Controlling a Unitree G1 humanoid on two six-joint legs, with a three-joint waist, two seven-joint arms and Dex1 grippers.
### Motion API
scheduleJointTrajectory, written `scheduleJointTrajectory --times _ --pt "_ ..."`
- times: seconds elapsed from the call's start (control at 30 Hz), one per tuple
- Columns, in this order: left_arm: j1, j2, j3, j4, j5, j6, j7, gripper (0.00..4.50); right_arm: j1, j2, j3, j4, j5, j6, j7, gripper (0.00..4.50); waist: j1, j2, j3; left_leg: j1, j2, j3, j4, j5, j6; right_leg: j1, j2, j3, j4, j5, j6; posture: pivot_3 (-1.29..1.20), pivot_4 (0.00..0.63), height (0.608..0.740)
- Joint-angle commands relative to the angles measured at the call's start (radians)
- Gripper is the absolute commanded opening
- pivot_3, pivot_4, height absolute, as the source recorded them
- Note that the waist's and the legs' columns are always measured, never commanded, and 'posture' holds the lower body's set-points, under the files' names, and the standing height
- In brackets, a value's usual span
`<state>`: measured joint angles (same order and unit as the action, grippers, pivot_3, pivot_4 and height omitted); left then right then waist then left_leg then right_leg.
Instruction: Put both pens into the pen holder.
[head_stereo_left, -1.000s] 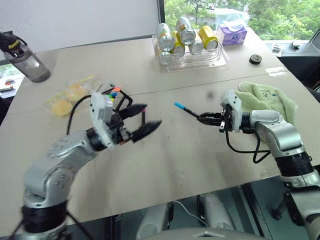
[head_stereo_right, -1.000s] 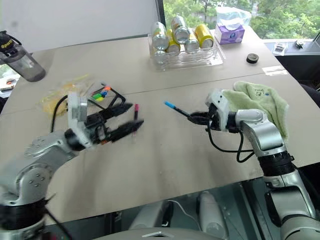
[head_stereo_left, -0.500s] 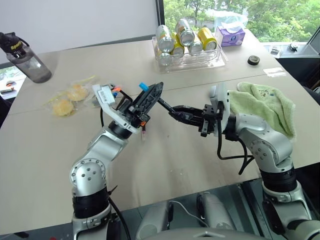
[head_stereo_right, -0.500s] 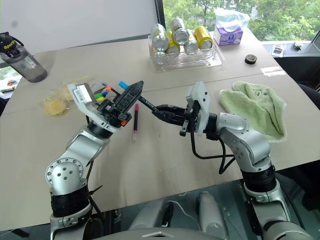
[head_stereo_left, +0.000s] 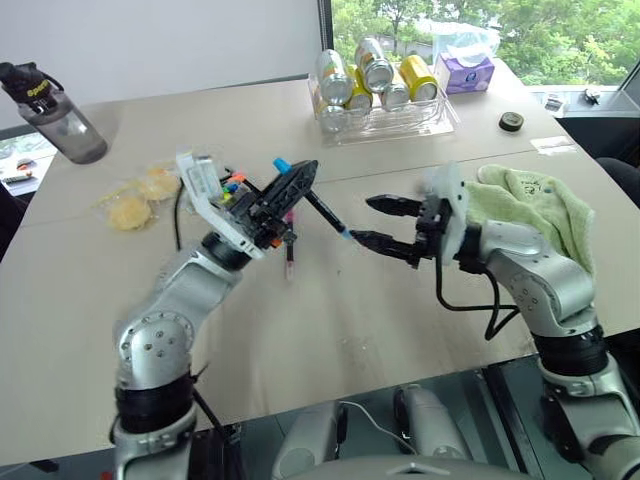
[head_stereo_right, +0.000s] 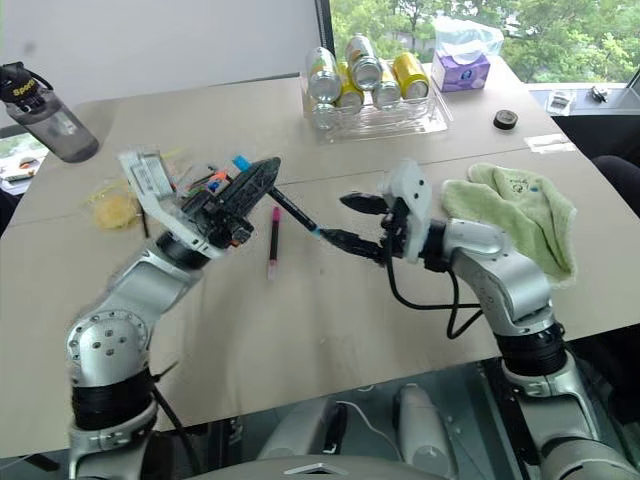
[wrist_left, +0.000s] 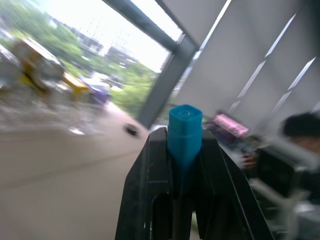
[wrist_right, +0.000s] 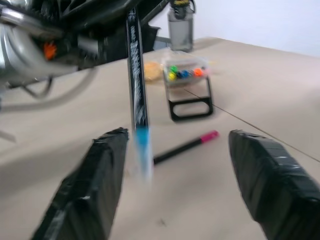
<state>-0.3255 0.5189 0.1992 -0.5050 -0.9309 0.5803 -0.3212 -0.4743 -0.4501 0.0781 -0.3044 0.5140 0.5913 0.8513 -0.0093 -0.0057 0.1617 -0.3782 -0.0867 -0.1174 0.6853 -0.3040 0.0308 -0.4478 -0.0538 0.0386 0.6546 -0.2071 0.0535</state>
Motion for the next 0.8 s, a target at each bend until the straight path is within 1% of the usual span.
scheduleJointTrajectory --times 0.03,0.1,0.13,0.17,0.23,0.33,0.4,0.47,0.63,0.8 --pt "-0.047 0.115 -0.085 -0.022 0.336 -0.151 -0.037 0.00 0.024 -0.062 -0.102 -0.020 0.063 -0.036 0.069 3.31 0.000 0.000 0.000 0.000 0.000 0.000 0.000 0.000 0.000 0.000 0.000 0.000 0.000 0.000 0.000 0.00 0.150 0.739" --pt "-0.070 0.166 -0.151 0.014 0.524 -0.263 -0.044 0.00 0.021 -0.075 -0.137 -0.018 0.100 -0.029 0.078 3.31 -0.001 0.000 0.000 0.000 0.000 0.000 -0.001 0.000 0.000 0.000 0.000 0.001 -0.001 0.000 0.000 0.00 0.150 0.739" --pt "-0.077 0.177 -0.172 0.030 0.591 -0.309 -0.047 0.00 0.019 -0.077 -0.149 -0.016 0.113 -0.027 0.080 3.31 -0.003 0.000 0.000 0.000 0.000 0.000 -0.001 0.000 0.000 0.000 0.000 0.001 -0.002 0.000 0.000 0.00 0.150 0.739" --pt "-0.074 0.214 -0.209 0.066 0.732 -0.389 -0.021 0.00 0.016 -0.083 -0.162 -0.009 0.123 -0.028 0.087 3.31 -0.005 0.000 0.000 0.000 0.000 0.000 -0.002 0.000 0.000 0.000 0.000 0.001 -0.002 0.000 0.000 0.00 0.150 0.739" --pt "-0.055 0.276 -0.273 0.120 0.948 -0.501 -0.001 0.00 0.009 -0.092 -0.178 0.003 0.138 -0.033 0.105 3.31 -0.007 0.000 0.000 0.001 0.001 0.001 -0.003 0.000 0.000 0.000 0.001 0.002 -0.002 0.000 0.000 0.00 0.150 0.739" --pt "-0.054 0.292 -0.299 0.142 1.105 -0.575 0.031 0.00 -0.013 -0.096 -0.197 0.009 0.188 -0.010 0.112 3.31 -0.003 0.001 0.001 0.001 0.001 0.001 -0.005 0.000 0.000 -0.001 0.001 0.002 -0.002 0.000 0.000 0.00 0.150 0.739" --pt "-0.048 0.290 -0.295 0.141 1.174 -0.613 0.042 0.00 -0.022 -0.097 -0.197 0.006 0.201 -0.013 0.118 3.31 -0.001 0.000 0.001 0.000 0.001 0.000 -0.004 0.000 0.000 -0.001 0.000 0.001 -0.003 0.000 0.000 0.00 0.150 0.739" --pt "-0.030 0.281 -0.284 0.144 1.219 -0.615 0.043 0.00 -0.023 -0.094 -0.192 0.001 0.205 -0.032 0.128 3.31 0.000 0.000 0.001 -0.001 0.001 0.000 -0.004 0.000 0.000 -0.001 -0.001 0.001 -0.004 0.000 0.000 0.00 0.150 0.739" --pt "-0.006 0.232 -0.264 0.157 1.251 -0.565 0.032 0.00 -0.029 -0.087 -0.176 0.006 0.204 -0.041 0.130 3.31 0.000 0.000 0.001 -0.002 0.001 -0.002 -0.004 0.000 0.000 -0.001 -0.001 0.000 -0.005 0.000 0.000 0.00 0.150 0.739" --pt "-0.007 0.208 -0.254 0.188 1.282 -0.535 0.021 0.00 -0.041 -0.082 -0.162 0.018 0.197 -0.051 0.131 3.31 -0.001 0.000 0.001 -0.002 0.001 -0.002 -0.004 0.000 0.000 -0.001 -0.001 -0.001 -0.004 0.000 0.000 0.00 0.150 0.739"
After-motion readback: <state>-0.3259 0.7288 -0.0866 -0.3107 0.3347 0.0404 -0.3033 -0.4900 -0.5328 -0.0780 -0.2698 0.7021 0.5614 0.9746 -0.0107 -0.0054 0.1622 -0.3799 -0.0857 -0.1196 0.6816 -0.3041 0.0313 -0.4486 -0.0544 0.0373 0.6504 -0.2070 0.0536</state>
